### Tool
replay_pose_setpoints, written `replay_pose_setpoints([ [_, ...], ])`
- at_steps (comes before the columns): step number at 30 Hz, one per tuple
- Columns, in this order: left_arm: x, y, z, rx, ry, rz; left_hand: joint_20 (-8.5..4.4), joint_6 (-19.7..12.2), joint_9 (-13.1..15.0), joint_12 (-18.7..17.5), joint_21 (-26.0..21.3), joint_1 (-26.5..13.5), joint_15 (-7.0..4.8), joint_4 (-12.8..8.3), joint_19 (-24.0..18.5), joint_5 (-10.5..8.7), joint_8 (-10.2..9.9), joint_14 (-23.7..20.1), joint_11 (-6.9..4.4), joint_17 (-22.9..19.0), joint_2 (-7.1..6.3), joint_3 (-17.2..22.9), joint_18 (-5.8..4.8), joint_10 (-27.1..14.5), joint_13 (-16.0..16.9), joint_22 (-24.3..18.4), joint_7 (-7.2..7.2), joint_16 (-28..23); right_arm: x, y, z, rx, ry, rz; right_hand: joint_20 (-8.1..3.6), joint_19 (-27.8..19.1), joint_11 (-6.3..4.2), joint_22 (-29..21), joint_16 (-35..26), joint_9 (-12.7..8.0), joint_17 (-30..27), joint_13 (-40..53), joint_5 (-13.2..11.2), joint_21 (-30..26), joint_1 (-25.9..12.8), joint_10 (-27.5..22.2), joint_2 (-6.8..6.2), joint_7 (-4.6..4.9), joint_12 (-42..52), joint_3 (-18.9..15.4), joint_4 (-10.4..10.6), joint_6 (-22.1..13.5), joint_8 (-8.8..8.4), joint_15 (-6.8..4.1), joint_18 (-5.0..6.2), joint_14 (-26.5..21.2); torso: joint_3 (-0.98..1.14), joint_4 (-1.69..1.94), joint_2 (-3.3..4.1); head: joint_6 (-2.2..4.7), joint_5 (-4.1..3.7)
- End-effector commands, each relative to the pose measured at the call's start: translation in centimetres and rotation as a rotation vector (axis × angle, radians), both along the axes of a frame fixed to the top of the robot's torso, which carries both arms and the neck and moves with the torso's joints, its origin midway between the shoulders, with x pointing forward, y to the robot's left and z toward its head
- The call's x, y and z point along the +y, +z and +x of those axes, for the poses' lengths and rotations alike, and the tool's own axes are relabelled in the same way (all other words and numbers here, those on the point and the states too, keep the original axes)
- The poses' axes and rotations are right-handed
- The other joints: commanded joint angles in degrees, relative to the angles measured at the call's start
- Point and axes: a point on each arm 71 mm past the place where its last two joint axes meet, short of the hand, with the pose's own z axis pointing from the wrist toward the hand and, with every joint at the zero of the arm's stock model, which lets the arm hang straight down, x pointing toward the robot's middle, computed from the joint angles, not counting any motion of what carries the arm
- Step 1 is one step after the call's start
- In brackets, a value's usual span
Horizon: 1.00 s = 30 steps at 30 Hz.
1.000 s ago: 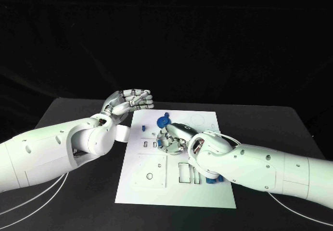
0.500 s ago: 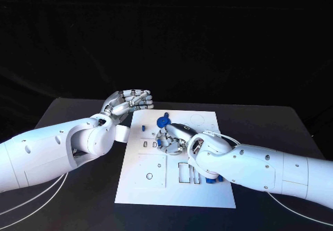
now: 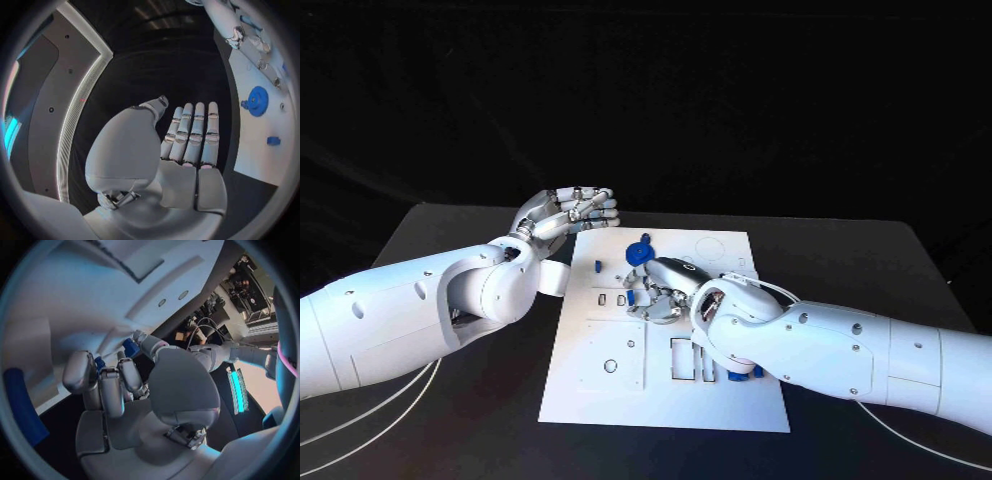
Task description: Assemble the parts on the task board
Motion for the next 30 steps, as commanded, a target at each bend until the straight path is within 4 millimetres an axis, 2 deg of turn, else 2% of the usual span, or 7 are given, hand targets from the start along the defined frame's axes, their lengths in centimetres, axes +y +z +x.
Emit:
replay_pose_setpoints([
  [1, -0.2, 0.1, 0.0, -0.015, -0.025, -0.005, -0.01, -0.5, 0.1, -0.1, -0.2, -0.3, 0.02, -0.1, -0.3, 0.21, -0.2, 0.4, 0.19, -0.1, -0.02, 0.5, 0.77, 0.0, 0.0, 0.1, 2.55, -0.3, -0.1, 0.4, -0.1, -0.044, 0.0, 0.049, 0.36, -0.1, 0.09, 0.1, -0.3, 0.0, 5.2, 0.1, -0.3, -0.1, 0.0, -0.3, -0.55, 0.13, -0.2, -0.4, 0.0, -0.5, -0.32, 0.38, -0.34, 4.0, 0.0, -0.06, -0.07, 0.17, 0.01],
  [8, -0.4, 0.4, 0.0, -0.076, -0.082, 0.043, -0.56, -0.9, 0.2, -0.1, 1.0, -2.0, -0.58, 0.2, 1.9, 0.21, -0.4, 1.3, -0.75, -0.1, -0.84, -0.5, 0.93, -0.1, 0.0, 0.6, 0.65, -0.5, -0.9, 1.5, -0.6, -0.072, 0.013, 0.172, 0.55, -0.5, 0.08, -0.5, -0.4, 0.2, 4.8, 0.7, 0.8, -0.9, -0.7, 0.2, -1.07, -0.01, 0.4, -1.7, 0.5, -0.7, -0.17, 0.48, -0.15, 3.8, 0.0, 0.01, -0.22, 0.58, 0.01],
  [18, 0.7, -0.6, 1.1, -0.019, -0.191, 0.231, -5.89, 1.2, 1.5, 1.2, 10.0, -7.2, -4.71, 2.8, 14.5, 0.24, 0.8, 17.2, -2.64, 8.7, -2.87, -5.5, 0.68, 3.9, 0.9, 4.4, 0.07, 12.4, -3.5, 3.8, 0.0, 0.12, 0.086, 0.357, -0.06, -1.5, -0.74, -1.9, -1.0, 1.6, 3.3, 0.1, -0.4, -2.7, -0.9, -0.4, 1.47, -0.88, -0.1, -2.4, 1.8, 4.0, 3.03, -0.24, 0.24, 3.5, 0.12, 0.01, -1.04, 0.71, 0.32],
  [22, 1.1, -0.8, 1.8, 0.039, -0.216, 0.331, -8.54, 1.9, 4.4, 7.1, 18.4, -7.2, -6.65, 4.8, 20.1, 0.09, 4.5, 18.5, -4.75, 22.4, -1.81, -9.7, 0.63, 6.4, 4.6, 8.9, -1.41, 31.0, -6.1, 4.9, 0.9, 0.24, 0.053, 0.431, -0.16, -1.3, -0.76, -1.6, -1.1, 2.0, 3.5, 0.1, 3.5, -2.8, -0.4, -0.5, 2.03, -0.85, -0.1, -2.5, 1.8, 3.5, 3.87, -0.3, 0.18, 3.5, 0.24, -0.15, -1.63, 0.65, 0.6],
  [26, 0.9, -0.6, 2.2, 0.112, -0.269, 0.479, -10.24, 2.3, 8.0, 16.0, 28.6, -7.8, -8.25, 5.0, 23.9, 0.22, 9.6, 26.3, -6.01, 46.6, 0.54, -11.8, 0.64, 7.2, 10.8, 15.0, -2.81, 56.5, -9.0, 6.1, 2.1, 0.295, -0.012, 0.49, -0.17, -1.2, -0.78, -1.5, -1.1, 2.2, 3.5, 0.1, 3.7, -2.7, -0.5, -0.5, 2.09, -0.89, 0.0, -2.6, 2.0, 3.7, 4.2, -0.31, 0.14, 3.5, 0.29, -0.3, -2.2, 0.15, 0.88],
  [28, 0.8, -0.4, 2.5, 0.144, -0.3, 0.563, -11.44, 2.6, 10.7, 24.3, 46.1, -9.0, -9.42, 4.9, 29.3, 0.27, 13.4, 32.4, -7.39, 58.2, 2.29, -13.0, -1.85, 7.5, 16.7, 36.3, -4.21, 66.9, -10.4, 6.7, 2.6, 0.308, -0.048, 0.517, -0.17, -1.1, -0.79, -1.3, -1.0, 2.2, 3.6, 0.2, 3.7, -2.5, -0.7, -0.4, 2.13, -0.9, 0.1, -2.7, 2.1, 3.8, 4.36, -0.33, 0.1, 3.5, 0.33, -0.31, -2.41, 0.0, 1.06],
  [30, 0.6, -0.2, 2.7, 0.182, -0.325, 0.664, -12.02, 0.3, 13.3, 33.9, 54.3, -9.4, -10.28, 4.5, 29.4, 0.17, 16.9, 34.4, -7.5, 62.5, 2.9, -14.3, -3.01, 2.8, 24.6, 45.8, -5.16, 70.3, -12.0, 7.4, 3.3, 0.311, -0.088, 0.543, -0.18, -0.9, -0.82, -1.0, -0.9, 2.3, 3.9, 0.5, 3.7, -2.2, -0.7, -0.2, 2.17, -0.93, 0.3, -2.8, 2.2, 3.9, 4.5, -0.34, 0.02, 3.6, 0.4, -0.3, -2.61, -0.22, 1.13],
])
